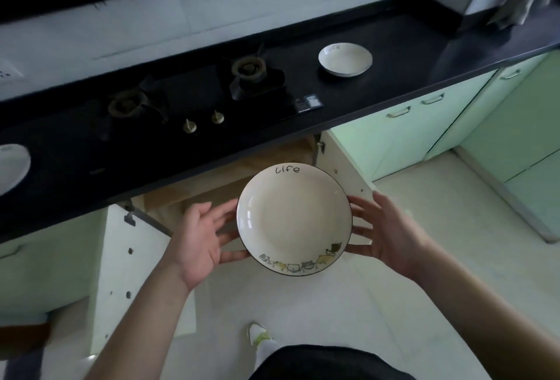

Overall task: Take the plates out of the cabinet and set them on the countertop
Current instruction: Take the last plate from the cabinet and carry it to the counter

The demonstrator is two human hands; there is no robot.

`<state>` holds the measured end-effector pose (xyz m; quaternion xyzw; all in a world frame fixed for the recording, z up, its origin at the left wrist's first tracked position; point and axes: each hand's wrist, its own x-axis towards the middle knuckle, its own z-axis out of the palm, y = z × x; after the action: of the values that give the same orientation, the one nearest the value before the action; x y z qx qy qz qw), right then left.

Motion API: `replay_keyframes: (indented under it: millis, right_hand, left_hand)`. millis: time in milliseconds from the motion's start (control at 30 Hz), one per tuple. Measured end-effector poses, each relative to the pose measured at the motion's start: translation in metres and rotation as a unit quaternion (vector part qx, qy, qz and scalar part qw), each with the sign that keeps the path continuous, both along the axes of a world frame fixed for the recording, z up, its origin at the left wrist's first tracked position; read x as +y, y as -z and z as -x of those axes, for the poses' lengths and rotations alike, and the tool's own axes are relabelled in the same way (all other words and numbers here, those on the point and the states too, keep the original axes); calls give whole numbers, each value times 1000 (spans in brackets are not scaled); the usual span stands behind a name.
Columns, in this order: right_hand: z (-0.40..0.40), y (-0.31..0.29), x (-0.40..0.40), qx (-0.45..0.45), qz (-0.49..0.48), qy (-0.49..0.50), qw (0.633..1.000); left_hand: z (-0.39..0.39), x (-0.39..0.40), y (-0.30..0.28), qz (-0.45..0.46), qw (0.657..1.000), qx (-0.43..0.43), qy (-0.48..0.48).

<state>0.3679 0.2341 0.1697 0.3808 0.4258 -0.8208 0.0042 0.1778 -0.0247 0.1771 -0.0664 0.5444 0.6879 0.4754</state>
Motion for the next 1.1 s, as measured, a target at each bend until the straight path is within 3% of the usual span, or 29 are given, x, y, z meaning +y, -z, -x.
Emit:
replay_keyframes:
  millis: [267,500,1100]
  right_hand:
    - [-79,-27,61,49,-15,37,998]
    - [-99,-40,90,56,-14,71,996]
    - [-152,-53,139,-7,-77,281,957]
  left_hand:
    - [-57,73,-27,9,999,21,22]
    - [-65,119,-30,7,999,10,37]
    - [-53,284,-32,-4,969,38,246]
